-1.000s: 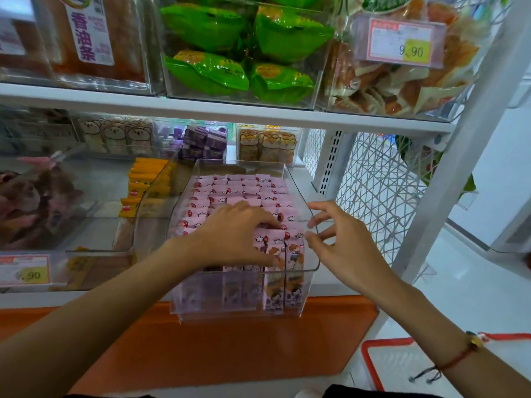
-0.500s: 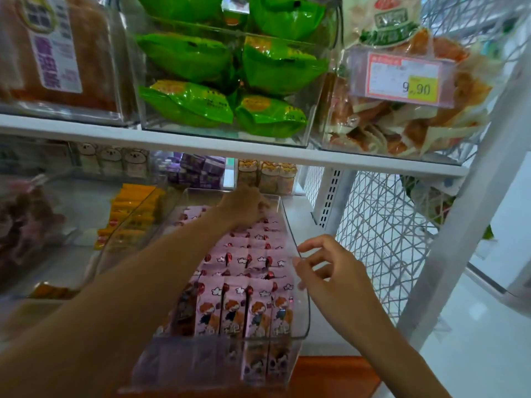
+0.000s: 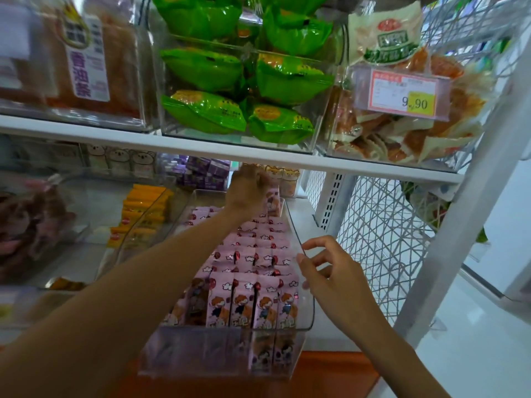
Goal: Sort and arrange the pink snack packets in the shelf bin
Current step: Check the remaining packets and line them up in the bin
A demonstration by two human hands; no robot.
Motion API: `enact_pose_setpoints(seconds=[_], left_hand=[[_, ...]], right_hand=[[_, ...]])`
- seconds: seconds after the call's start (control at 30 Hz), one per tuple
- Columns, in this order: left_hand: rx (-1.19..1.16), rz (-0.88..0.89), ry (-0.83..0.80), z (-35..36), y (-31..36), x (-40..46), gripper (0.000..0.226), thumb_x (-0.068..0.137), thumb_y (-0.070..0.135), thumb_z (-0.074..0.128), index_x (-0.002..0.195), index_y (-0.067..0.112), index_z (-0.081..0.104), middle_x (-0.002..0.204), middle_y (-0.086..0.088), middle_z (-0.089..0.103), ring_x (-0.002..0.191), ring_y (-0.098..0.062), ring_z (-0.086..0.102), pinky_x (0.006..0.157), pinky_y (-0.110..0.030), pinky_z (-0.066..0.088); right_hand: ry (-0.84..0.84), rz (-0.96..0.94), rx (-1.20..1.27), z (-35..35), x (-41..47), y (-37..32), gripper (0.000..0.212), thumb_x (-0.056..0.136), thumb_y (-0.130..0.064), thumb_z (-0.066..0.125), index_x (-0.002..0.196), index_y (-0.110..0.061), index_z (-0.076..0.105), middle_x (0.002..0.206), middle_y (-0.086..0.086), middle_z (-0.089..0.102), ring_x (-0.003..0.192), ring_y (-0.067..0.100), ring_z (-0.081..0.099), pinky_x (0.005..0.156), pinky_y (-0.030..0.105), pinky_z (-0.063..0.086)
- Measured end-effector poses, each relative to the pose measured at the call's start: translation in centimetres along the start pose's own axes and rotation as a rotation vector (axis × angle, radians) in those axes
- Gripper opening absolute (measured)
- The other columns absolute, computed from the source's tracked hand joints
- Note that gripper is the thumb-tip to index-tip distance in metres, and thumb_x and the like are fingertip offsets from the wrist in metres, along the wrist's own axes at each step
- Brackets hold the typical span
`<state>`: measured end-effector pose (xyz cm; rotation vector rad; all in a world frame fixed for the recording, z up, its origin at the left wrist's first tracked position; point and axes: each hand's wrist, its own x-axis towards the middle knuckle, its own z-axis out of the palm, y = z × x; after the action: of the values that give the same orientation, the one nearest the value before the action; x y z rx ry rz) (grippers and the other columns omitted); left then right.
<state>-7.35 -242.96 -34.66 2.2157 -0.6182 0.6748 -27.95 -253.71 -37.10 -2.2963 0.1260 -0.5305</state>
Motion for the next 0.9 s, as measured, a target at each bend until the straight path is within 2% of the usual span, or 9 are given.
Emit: enact_pose_setpoints(seconds=[0.1,0.17,0.23,0.37,0.43,0.53,0.63,0.8,0.9], left_hand=[[-0.642,-0.275,0.100,-3.1,2.1,-2.8,0.027,0.096,-0.001,0.035,0.076,0.001,0.054,0.066,0.000,0.066,0.073,-0.016,0.062,0.081,-0.035,0.042],[-0.703,-0.397,0.118,-5.6,2.9,-4.8,0.016,0.097,0.001,0.044,0.093,-0.002,0.058,0.086,-0.008,0.069,0.088,-0.024,0.063,0.082,-0.033,0.049],[-0.774,-0.476,0.154,-7.2,2.9,-7.0,0.013,0.097,0.010,0.051,0.105,0.002,0.058,0.104,-0.014,0.065,0.095,-0.026,0.063,0.072,-0.024,0.056],[-0.907,-0.518,0.025,-10.9,3.4,-11.4,0.021,0.097,0.022,0.052,0.111,0.009,0.061,0.100,-0.004,0.069,0.083,-0.007,0.068,0.060,-0.015,0.055],[-0.986,-0.473,0.019,-12.2,4.1,-12.9,0.017,0.095,0.025,0.054,0.105,0.014,0.064,0.088,0.003,0.073,0.078,-0.003,0.069,0.060,-0.015,0.054],[-1.024,-0.429,0.050,-13.4,4.6,-14.5,0.014,0.095,0.024,0.052,0.101,0.019,0.064,0.085,0.009,0.074,0.078,-0.002,0.070,0.060,-0.013,0.053],[-0.942,-0.382,0.046,-13.3,3.5,-15.6,0.016,0.098,0.022,0.047,0.105,0.024,0.061,0.101,0.009,0.069,0.088,0.001,0.067,0.065,-0.012,0.052],[-0.686,-0.165,-0.138,-12.8,3.3,-16.8,0.032,0.087,0.017,0.065,0.114,0.031,0.055,0.112,0.018,0.058,0.098,0.010,0.057,0.069,-0.006,0.049],[-0.565,-0.088,-0.180,-12.3,3.5,-17.3,0.051,0.073,0.028,0.079,0.115,0.034,0.051,0.110,0.023,0.056,0.098,0.011,0.053,0.075,-0.007,0.047]], right_hand=[[0.028,0.018,-0.003,-0.2,-0.1,-0.8,0.018,0.091,-0.041,0.054,0.105,-0.031,0.052,0.087,-0.014,0.063,0.074,0.000,0.063,0.066,0.022,0.049],[0.071,-0.010,-0.041,-0.4,-0.1,-1.7,0.021,0.092,-0.036,0.055,0.110,-0.026,0.053,0.092,-0.015,0.058,0.083,0.000,0.058,0.069,0.019,0.046],[0.129,-0.080,-0.052,-0.6,-0.3,-3.2,0.023,0.091,-0.031,0.055,0.113,-0.024,0.053,0.101,-0.012,0.056,0.094,0.004,0.054,0.080,0.023,0.047],[0.018,-0.176,-0.023,0.6,-0.6,-6.6,0.045,0.091,-0.040,0.052,0.133,-0.024,0.043,0.124,-0.009,0.047,0.110,0.003,0.043,0.094,0.021,0.038],[-0.124,-0.185,0.002,1.7,-0.8,-7.9,0.050,0.094,-0.043,0.049,0.139,-0.026,0.038,0.120,-0.012,0.047,0.102,0.001,0.048,0.082,0.011,0.040],[-0.199,-0.163,0.106,2.8,-1.3,-8.4,0.043,0.094,-0.039,0.050,0.134,-0.027,0.041,0.110,-0.016,0.055,0.088,-0.004,0.056,0.074,0.014,0.049],[-0.185,0.064,0.390,3.0,-1.7,-7.9,0.037,0.089,-0.041,0.055,0.125,-0.031,0.047,0.108,-0.018,0.061,0.082,-0.010,0.058,0.069,0.015,0.048],[-0.162,0.298,0.666,3.4,-1.4,-7.0,0.040,0.085,-0.041,0.064,0.120,-0.023,0.057,0.105,-0.002,0.071,0.097,0.013,0.068,0.095,0.041,0.049],[-0.065,0.257,0.663,3.8,-1.6,-7.2,0.048,0.069,-0.050,0.072,0.106,-0.022,0.061,0.101,0.001,0.071,0.091,0.014,0.069,0.079,0.035,0.055]])
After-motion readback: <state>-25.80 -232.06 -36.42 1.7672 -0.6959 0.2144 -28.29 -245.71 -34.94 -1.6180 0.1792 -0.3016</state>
